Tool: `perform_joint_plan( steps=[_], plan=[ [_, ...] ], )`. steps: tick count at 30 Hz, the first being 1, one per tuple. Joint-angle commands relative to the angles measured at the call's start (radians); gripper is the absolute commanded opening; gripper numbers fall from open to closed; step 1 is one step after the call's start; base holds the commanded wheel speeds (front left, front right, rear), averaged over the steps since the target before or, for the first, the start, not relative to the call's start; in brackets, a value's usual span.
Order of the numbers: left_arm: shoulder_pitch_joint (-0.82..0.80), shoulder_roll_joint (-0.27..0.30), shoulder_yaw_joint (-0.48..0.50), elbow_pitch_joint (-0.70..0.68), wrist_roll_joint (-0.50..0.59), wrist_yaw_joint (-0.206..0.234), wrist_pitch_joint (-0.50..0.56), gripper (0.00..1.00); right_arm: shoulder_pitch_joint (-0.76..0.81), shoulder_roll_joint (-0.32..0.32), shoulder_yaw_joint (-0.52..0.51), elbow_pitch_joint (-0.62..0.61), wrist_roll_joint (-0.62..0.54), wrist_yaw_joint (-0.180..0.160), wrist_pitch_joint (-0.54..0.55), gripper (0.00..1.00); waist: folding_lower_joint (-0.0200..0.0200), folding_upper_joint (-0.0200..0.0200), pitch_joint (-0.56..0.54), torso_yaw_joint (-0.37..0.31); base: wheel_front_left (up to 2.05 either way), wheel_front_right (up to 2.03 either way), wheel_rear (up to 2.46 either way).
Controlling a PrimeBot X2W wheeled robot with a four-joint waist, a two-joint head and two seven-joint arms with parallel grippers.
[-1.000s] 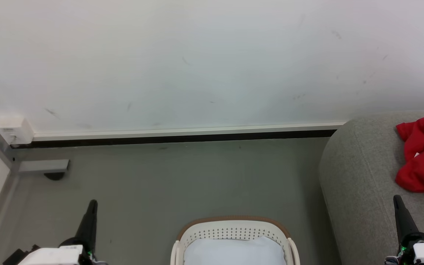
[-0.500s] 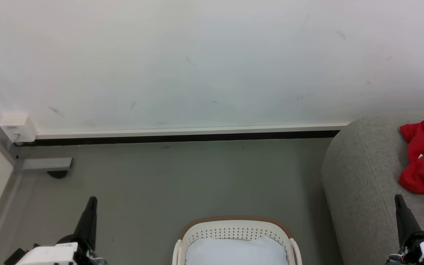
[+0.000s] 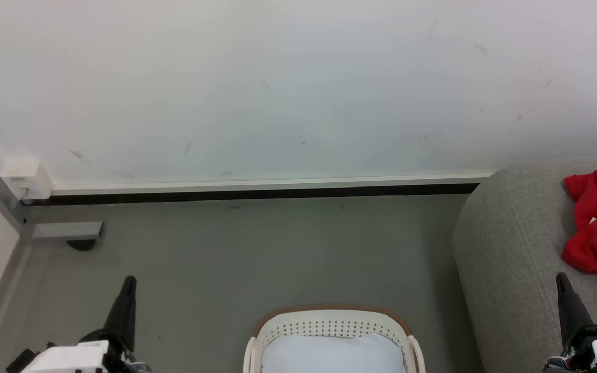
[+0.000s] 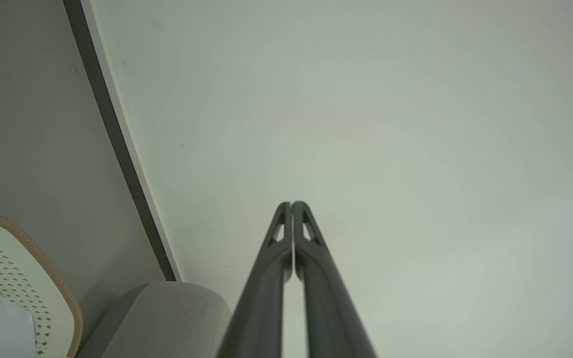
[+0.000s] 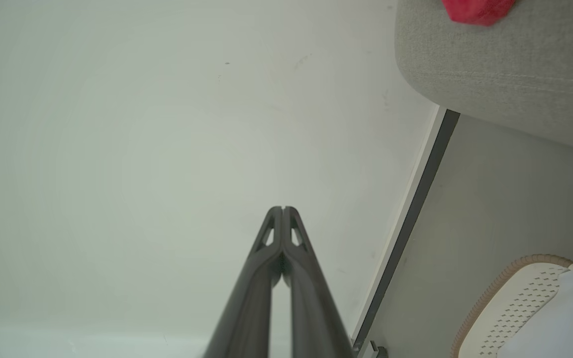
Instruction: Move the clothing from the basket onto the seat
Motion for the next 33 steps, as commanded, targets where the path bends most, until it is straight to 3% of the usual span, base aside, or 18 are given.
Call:
perform_joint_plan(
  steps=[1, 33],
  plan=[
    [-0.007, 0.007, 0.002, 0.001, -0.013, -0.006, 0.005, 0.00, -0.009, -0.001, -0.004, 0.001, 0.005, -0.002, 0.003, 0.00, 0.0000, 0.0000, 0.000, 0.000, 0.00, 0.00, 0.00],
    [-0.007, 0.007, 0.002, 0.001, -0.012, -0.006, 0.005, 0.00, -0.009, 0.002, -0.009, 0.001, -0.003, -0.002, 0.007, 0.00, 0.0000, 0.0000, 0.000, 0.000, 0.00, 0.00, 0.00]
  ],
)
